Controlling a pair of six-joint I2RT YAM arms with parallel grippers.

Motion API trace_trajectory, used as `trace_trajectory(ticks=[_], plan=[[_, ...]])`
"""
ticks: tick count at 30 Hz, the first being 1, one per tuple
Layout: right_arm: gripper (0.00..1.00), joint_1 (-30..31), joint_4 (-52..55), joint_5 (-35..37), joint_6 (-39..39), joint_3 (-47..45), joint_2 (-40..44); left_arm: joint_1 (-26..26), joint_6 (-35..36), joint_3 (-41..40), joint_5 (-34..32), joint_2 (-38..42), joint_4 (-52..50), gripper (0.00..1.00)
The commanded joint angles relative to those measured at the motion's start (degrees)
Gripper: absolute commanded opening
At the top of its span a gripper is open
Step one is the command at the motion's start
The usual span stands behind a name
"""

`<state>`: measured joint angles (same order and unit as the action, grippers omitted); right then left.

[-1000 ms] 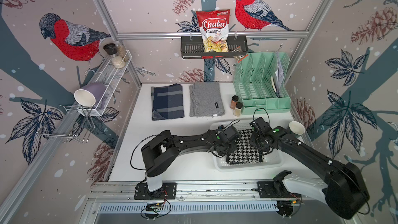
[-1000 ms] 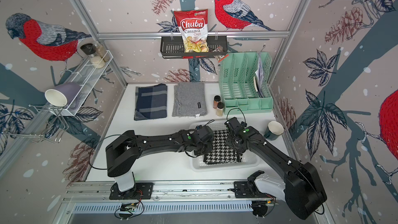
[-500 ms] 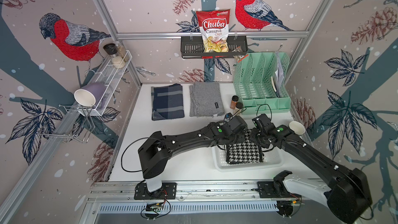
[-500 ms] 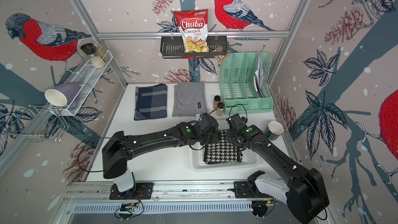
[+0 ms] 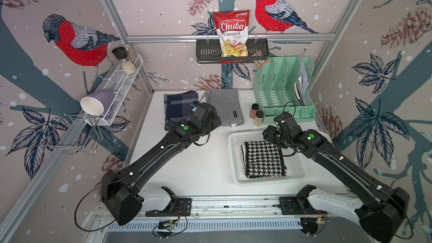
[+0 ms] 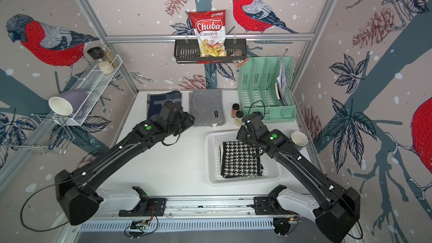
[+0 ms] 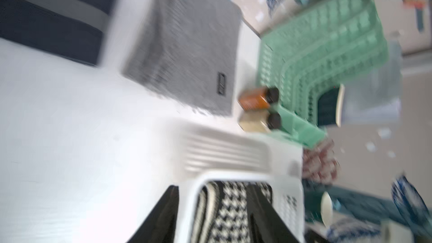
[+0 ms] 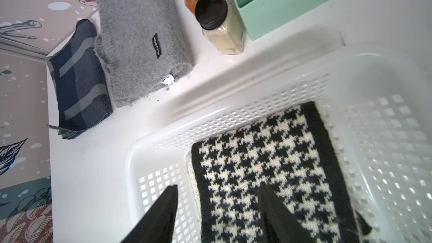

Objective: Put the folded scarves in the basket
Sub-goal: Move the scarf to the center of the board.

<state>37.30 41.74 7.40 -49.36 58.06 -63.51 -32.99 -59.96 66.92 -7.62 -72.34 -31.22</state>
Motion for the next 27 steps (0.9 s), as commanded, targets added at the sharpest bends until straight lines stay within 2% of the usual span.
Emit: trace_trajectory(ticks=[1,3,6,10,12,16,18,23,25,27], plan=[[0.6,1.3,-3.5,-0.4,1.2,1.0,-1.9,14.9,8.0,-4.7,5.5,3.0,-1.2,0.56],[0.6,2.0,-4.3,-0.7,1.0,1.4,-2.9,22.5,10.6,-5.8,6.2,1.6,-0.4,0.61],[0.6,2.5,-5.0,-1.0,1.1,1.8,-4.0,27.8,13.0,-4.4,2.2,-4.2,0.4,0.61],[0.6,2.6,-5.2,-1.2,1.6,1.9,-4.3,31.6,14.1,-1.5,-4.0,-11.8,4.4,0.46],[0.6,2.5,-5.1,-1.2,1.6,1.4,-4.1,33.3,15.1,1.0,-6.1,-16.2,6.0,0.42],[0.6,2.4,-5.0,-1.4,1.5,0.2,-3.6,37.5,16.2,6.8,-3.2,-25.2,7.7,0.44],[0.6,2.2,-5.3,-1.6,1.5,-0.4,-3.5,39.2,17.4,10.9,0.7,-30.3,7.3,0.45],[0.6,1.8,-5.8,-2.6,1.5,-1.0,-4.1,39.7,20.6,18.4,2.1,-41.2,4.7,0.44],[0.6,1.8,-5.9,-2.9,1.3,-1.0,-4.4,40.2,20.3,18.1,3.4,-42.8,3.5,0.43],[0.6,1.8,-6.3,-3.0,1.1,-1.3,-4.5,40.4,19.7,13.7,3.8,-40.6,6.2,0.44]])
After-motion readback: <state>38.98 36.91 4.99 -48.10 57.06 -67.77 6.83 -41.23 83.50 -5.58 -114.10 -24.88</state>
